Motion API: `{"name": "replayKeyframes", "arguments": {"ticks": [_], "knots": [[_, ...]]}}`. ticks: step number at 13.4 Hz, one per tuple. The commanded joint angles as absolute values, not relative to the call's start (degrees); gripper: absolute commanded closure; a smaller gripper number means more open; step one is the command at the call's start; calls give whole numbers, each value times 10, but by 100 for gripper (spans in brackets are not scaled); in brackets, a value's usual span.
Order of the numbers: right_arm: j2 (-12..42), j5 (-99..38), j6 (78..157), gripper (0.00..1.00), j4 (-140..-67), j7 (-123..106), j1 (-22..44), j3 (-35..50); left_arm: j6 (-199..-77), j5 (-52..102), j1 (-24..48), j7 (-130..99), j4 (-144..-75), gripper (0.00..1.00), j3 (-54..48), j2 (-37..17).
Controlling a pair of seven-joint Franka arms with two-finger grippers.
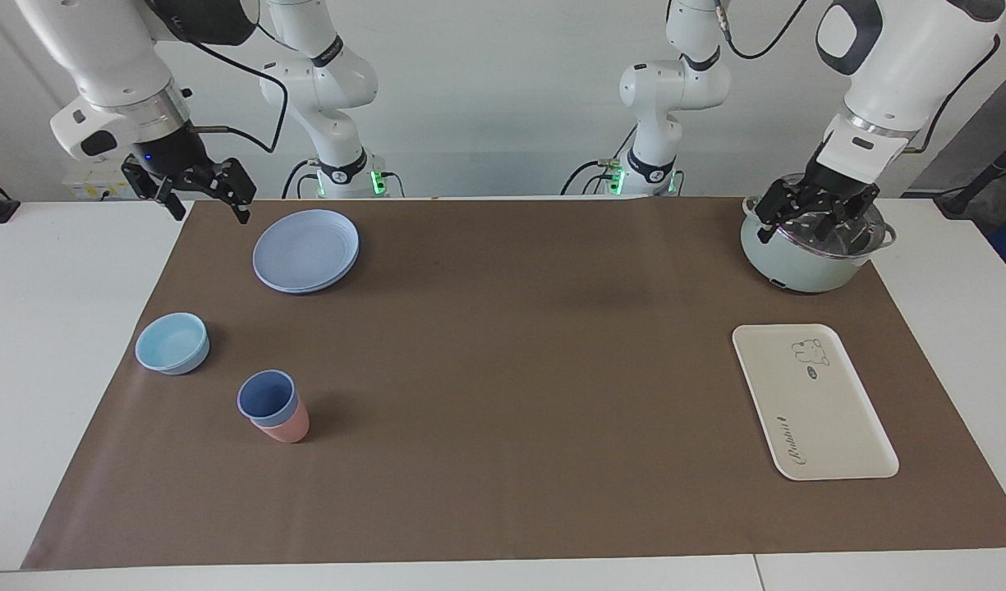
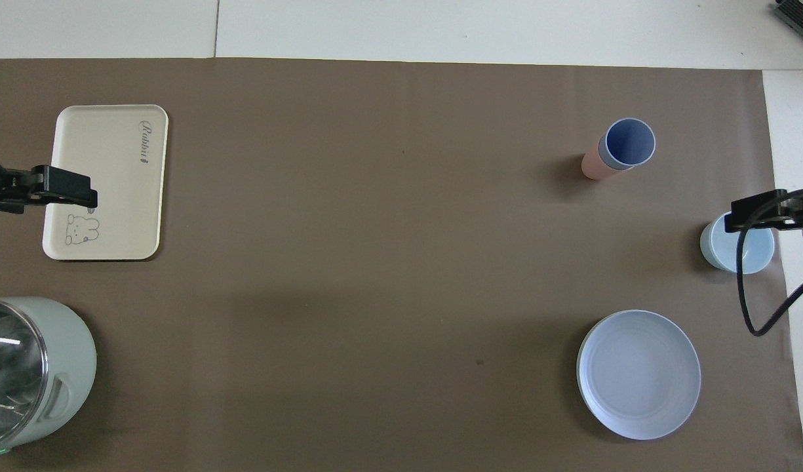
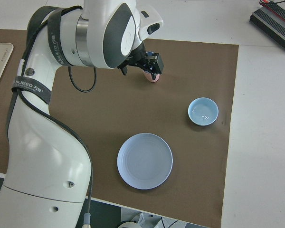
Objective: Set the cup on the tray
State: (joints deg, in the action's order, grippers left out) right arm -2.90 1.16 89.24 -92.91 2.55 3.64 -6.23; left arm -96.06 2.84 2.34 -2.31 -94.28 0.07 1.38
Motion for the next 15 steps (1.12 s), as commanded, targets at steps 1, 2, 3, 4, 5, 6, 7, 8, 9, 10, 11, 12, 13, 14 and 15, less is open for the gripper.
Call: {"name": "replayKeyframes", "arguments": {"ticks": [1,2,3,4,5,6,7,8,9,10,11,12,13,14,15], "knots": [[-41,18,891,0,-941,35,34,-58,-962,35,18,-21,-960,0,-1,31],[-41,18,892,0,-941,35,35,-58,-962,35,18,-22,-960,0,-1,31],[-41,18,896,0,-942,36,35,-58,-962,35,18,-22,-960,0,-1,31],[-41,18,898,0,-942,37,35,-58,-962,35,18,-22,-960,0,-1,31],[-41,12,905,0,-943,33,35,-58,-962,35,18,-22,-960,0,-1,31],[-41,12,917,0,-947,26,35,-58,-962,35,18,-21,-960,0,-1,31],[-41,11,922,0,-947,16,34,-58,-962,35,18,-21,-960,0,-1,31],[-41,11,927,0,-947,-12,33,-58,-962,35,18,-22,-960,0,-1,31],[-41,10,936,0,-949,-51,27,-59,-962,35,18,-22,-960,0,-1,31],[-42,9,946,0,-955,-97,18,-61,-962,35,18,-21,-960,0,-1,31],[-42,1,956,0,-961,-145,1,-61,-962,35,18,-22,-960,0,-1,31],[-42,-24,968,0,-967,-197,-17,-61,-962,35,18,-21,-960,0,-1,31],[-41,-59,983,0,-975,-246,-38,-62,-962,35,18,-22,-960,0,-1,31],[-40,-89,1004,0,-986,-295,-52,-62,-962,35,18,-21,-960,0,-1,31],[-39,-108,1029,0,-1000,-337,-57,-62,-962,35,18,-21,-960,0,-1,31]]}}
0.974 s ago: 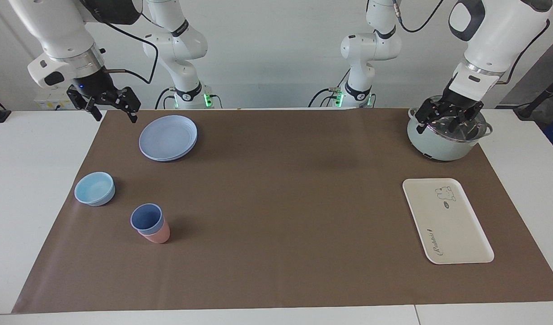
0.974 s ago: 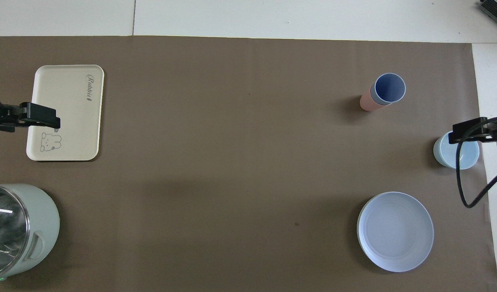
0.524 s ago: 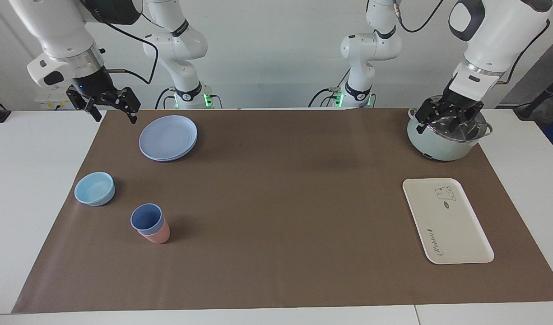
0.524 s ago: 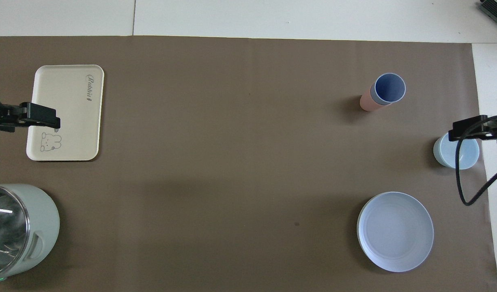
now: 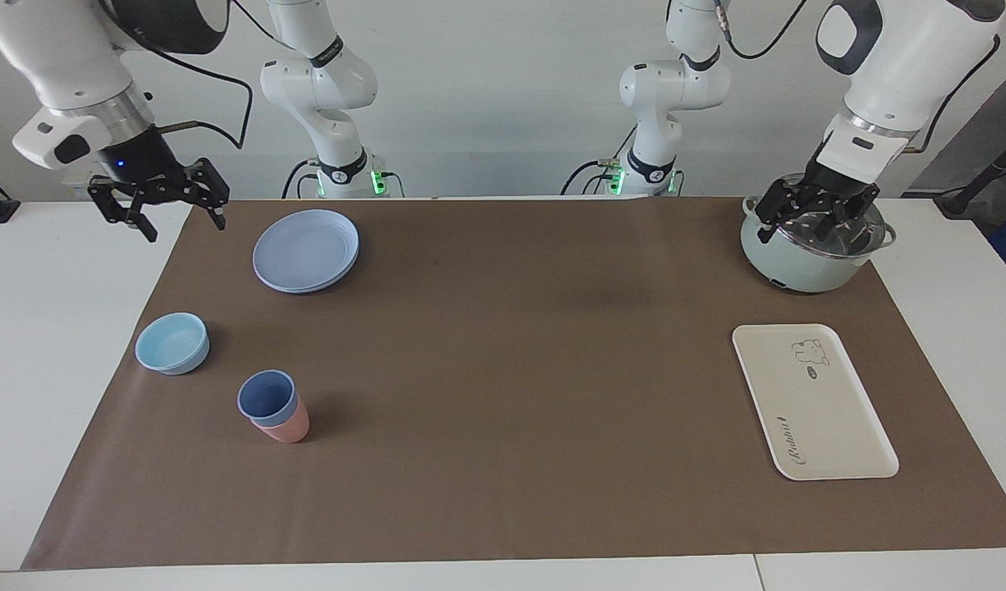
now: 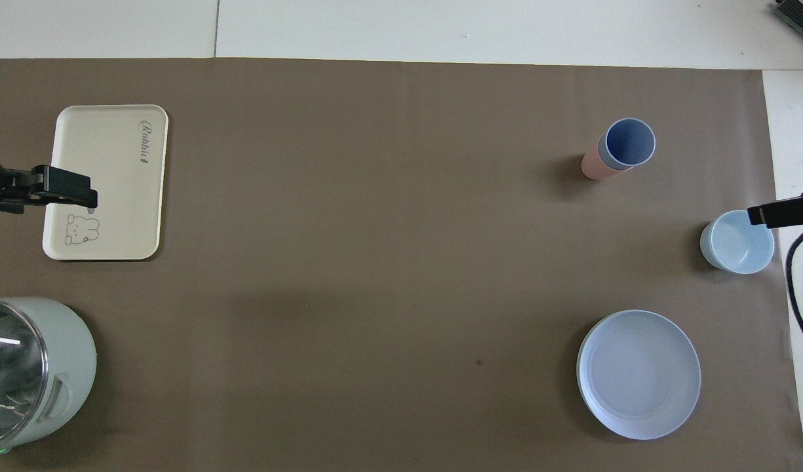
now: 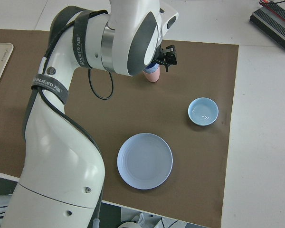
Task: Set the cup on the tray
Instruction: 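Move the right gripper up and toward the blue cup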
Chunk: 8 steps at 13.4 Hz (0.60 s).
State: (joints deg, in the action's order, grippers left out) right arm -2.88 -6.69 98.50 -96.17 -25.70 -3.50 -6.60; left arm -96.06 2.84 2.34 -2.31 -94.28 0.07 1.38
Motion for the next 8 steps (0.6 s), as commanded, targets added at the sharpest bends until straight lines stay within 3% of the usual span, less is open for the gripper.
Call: {"name": "replayKeyframes", "arguments": {"ticks": [1,4,8], "knots": [[-36,-127,1054,0,-1014,-373,-61,-62,-962,35,18,-22,-960,0,-1,31],[-31,-161,1086,0,-1027,-402,-62,-61,-962,35,18,-22,-960,0,-1,31],[16,-280,1128,0,-1044,-585,-92,-62,-962,35,18,-21,-960,0,-1,31]]}}
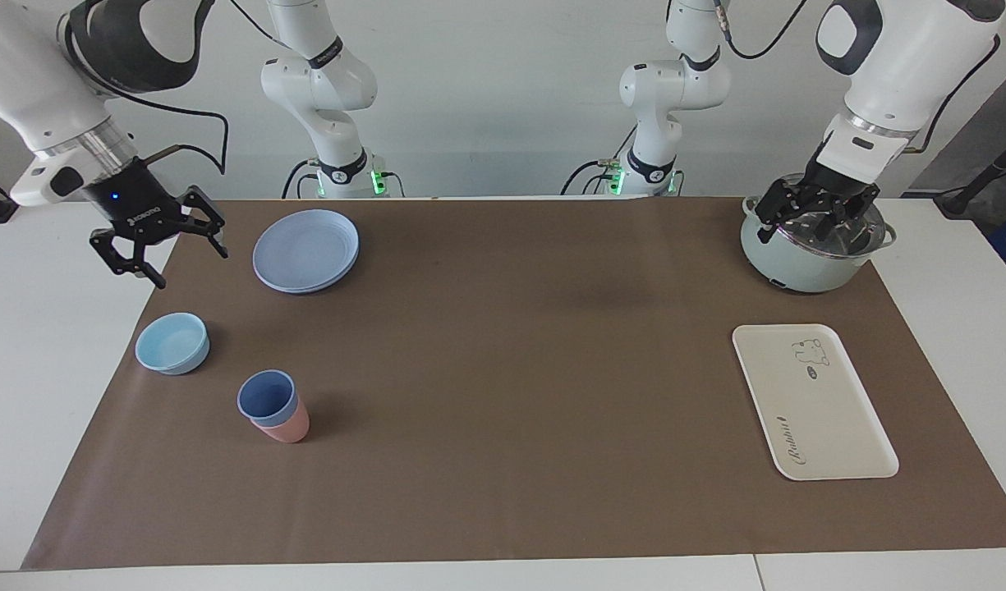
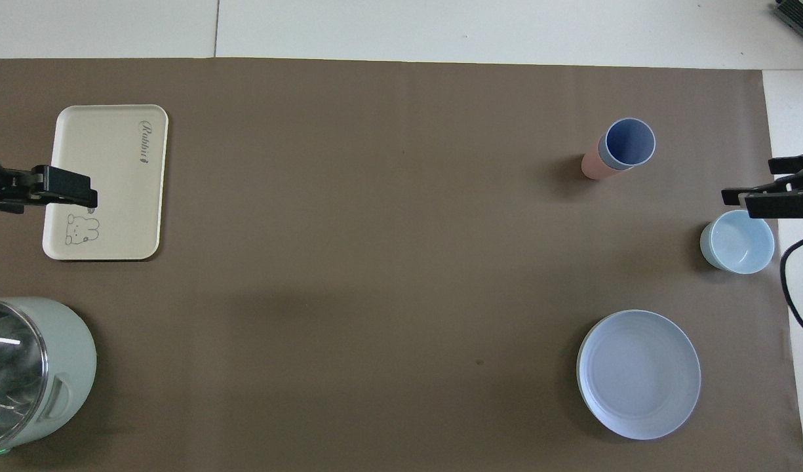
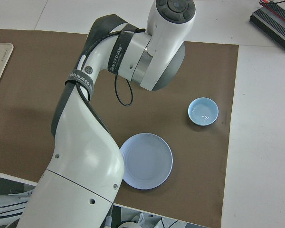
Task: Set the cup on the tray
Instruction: 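Move the right gripper up and toward the blue cup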
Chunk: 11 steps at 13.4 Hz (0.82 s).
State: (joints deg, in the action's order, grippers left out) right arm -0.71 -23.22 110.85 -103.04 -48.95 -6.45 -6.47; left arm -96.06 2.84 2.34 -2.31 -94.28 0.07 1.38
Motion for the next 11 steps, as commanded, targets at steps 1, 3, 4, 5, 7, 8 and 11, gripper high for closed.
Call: {"name": "replayKeyframes", "arguments": {"ticks": [1,3,4,5,7,8,11], "knots": [[29,-306,1131,0,-1042,-636,-104,-62,-962,35,18,-22,-960,0,-1,31],[55,-343,1136,0,-1038,-698,-127,-62,-962,35,18,-21,-960,0,-1,31],[74,-378,1145,0,-1036,-742,-134,-62,-962,35,18,-22,-960,0,-1,31],[89,-415,1167,0,-1036,-786,-136,-62,-962,35,18,-21,-960,0,-1,31],[116,-454,1183,0,-1032,-829,-135,-62,-962,35,18,-21,-960,0,-1,31],[120,-461,1191,0,-1032,-845,-135,-62,-962,35,18,-21,-960,0,-1,31],[141,-493,1191,0,-1034,-908,-148,-62,-962,35,18,-22,-960,0,-1,31]]}}
